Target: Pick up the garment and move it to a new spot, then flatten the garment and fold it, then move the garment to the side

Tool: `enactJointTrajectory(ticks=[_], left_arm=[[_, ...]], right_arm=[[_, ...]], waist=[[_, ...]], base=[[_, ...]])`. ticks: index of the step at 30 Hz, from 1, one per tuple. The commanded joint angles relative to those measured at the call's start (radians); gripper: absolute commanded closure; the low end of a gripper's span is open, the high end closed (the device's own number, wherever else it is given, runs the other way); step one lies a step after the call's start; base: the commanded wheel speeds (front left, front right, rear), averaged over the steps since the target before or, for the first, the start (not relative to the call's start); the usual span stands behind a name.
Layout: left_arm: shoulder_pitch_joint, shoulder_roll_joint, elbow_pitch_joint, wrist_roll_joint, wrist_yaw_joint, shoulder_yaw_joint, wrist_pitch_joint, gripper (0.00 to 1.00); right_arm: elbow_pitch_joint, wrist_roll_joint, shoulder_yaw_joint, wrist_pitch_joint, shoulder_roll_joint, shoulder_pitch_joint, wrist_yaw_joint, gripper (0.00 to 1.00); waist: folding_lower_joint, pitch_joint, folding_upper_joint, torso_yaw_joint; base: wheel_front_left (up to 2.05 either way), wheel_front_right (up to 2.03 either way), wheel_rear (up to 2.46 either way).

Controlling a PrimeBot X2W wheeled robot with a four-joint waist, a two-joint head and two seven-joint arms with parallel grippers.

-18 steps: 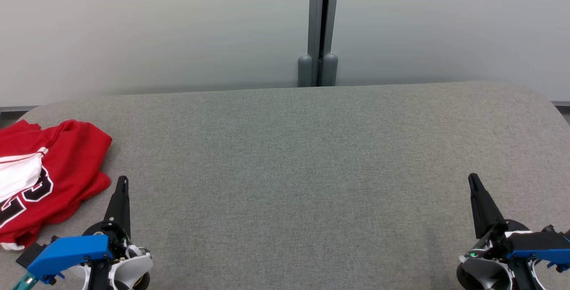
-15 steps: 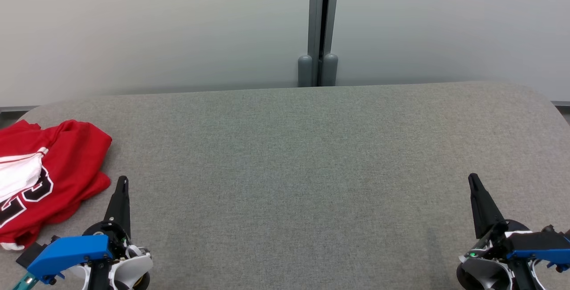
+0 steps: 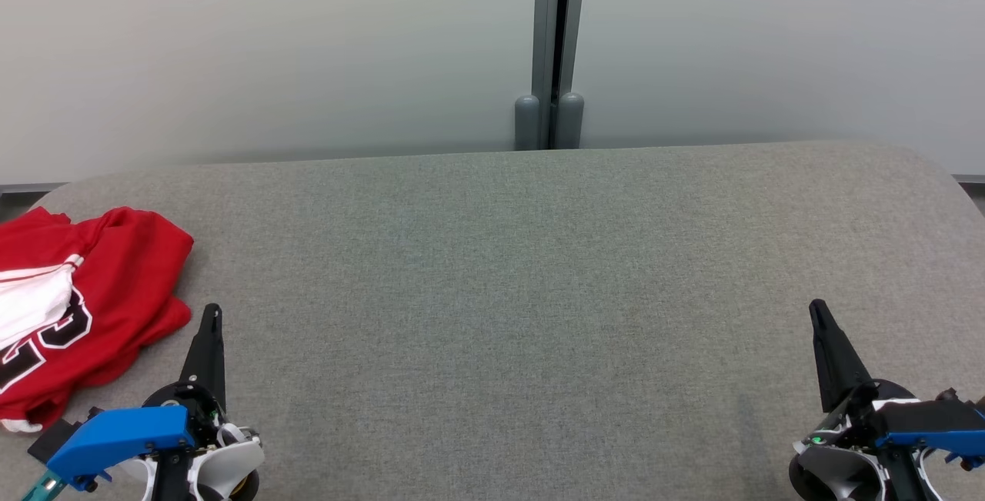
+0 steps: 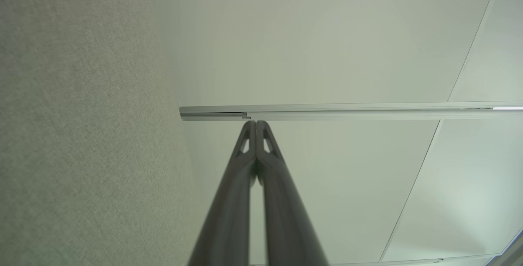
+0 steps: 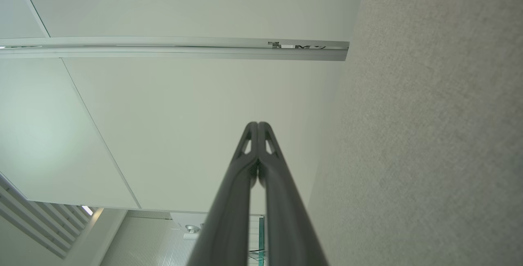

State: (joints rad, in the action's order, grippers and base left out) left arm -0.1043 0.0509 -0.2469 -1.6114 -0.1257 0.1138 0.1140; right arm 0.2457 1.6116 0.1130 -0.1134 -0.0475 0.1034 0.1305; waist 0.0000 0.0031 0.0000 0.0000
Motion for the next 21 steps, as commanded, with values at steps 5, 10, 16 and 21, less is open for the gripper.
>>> enactJointTrajectory(ticks=[5,10,16,21], left_arm=[[-0.01,-0.001,0.004,-0.003,-0.01,0.001,0.003,0.0],[0.043,-0.007,-0.04,0.001,0.002,-0.001,-0.002,0.0],[0.041,-0.006,-0.012,0.02,0.002,-0.014,-0.033,0.0],[0.04,-0.006,0.004,0.066,0.001,-0.019,-0.057,0.0]], right_arm=[[-0.003,0.003,0.003,-0.004,-0.005,0.01,0.0,0.0],[0.039,0.0,-0.004,0.001,0.007,-0.034,-0.002,0.0],[0.029,-0.018,-0.025,0.032,0.006,-0.033,-0.001,0.0],[0.02,-0.054,-0.041,0.056,0.006,-0.03,-0.001,0.0]], waist=[[0.0,0.0,0.0,0.0],[0.0,0.0,0.0,0.0],[0.0,0.001,0.0,0.001],[0.0,0.003,0.0,0.001]], base=[[0.0,0.0,0.0],[0.0,0.0,0.0],[0.0,0.0,0.0],[0.0,0.0,0.0]])
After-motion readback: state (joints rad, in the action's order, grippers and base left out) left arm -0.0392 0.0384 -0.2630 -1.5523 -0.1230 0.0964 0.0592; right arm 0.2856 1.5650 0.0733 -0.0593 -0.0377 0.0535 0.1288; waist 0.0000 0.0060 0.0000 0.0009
